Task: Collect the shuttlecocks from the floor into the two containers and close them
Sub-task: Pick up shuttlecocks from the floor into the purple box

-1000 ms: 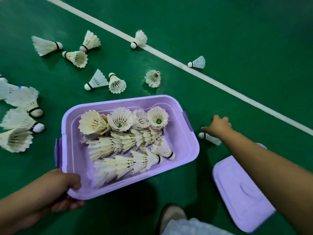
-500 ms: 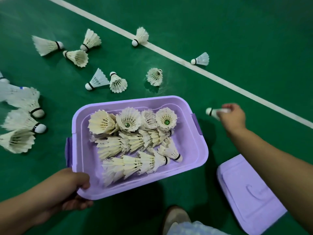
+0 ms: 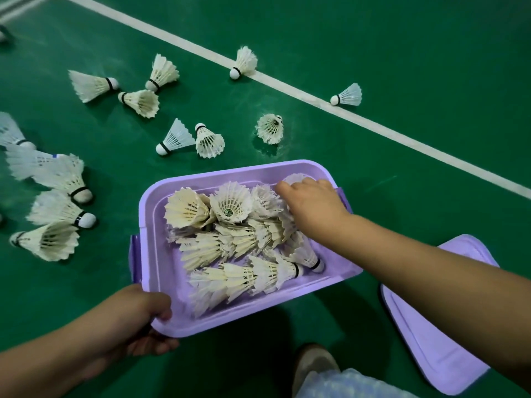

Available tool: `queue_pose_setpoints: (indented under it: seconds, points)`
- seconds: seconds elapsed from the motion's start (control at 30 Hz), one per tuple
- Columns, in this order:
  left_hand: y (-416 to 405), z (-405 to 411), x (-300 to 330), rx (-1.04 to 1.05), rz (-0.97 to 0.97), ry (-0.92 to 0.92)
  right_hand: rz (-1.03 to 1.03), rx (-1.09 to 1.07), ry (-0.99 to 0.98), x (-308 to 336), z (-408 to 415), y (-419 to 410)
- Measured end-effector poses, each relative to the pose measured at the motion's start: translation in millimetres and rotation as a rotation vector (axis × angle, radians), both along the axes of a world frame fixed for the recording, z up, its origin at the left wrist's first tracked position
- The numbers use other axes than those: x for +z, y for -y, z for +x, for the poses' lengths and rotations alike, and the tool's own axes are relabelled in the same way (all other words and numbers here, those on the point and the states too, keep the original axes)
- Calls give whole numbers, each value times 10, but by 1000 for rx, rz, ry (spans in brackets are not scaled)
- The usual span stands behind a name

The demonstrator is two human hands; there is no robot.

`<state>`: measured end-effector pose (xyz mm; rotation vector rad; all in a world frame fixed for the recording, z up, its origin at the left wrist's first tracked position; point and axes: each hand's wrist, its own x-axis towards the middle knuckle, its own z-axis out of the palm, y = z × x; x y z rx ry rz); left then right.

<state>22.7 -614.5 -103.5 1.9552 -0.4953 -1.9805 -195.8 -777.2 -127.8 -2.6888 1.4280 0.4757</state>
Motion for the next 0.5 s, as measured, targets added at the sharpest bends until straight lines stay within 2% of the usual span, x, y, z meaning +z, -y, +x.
queue_pose_setpoints:
  seconds: [0.13, 0.2, 0.33, 0.5]
  points:
    - [131, -62, 134, -34, 27, 3, 47, -127, -4, -32, 72, -51]
    - [258, -146, 243, -62, 30, 12, 1, -228, 13, 45, 85, -108]
    - [601, -549, 423, -168, -12, 21, -66, -565, 92, 367, -239, -186]
    - [994, -1242, 569, -351, -128, -3, -321, -882, 317, 779, -901, -284]
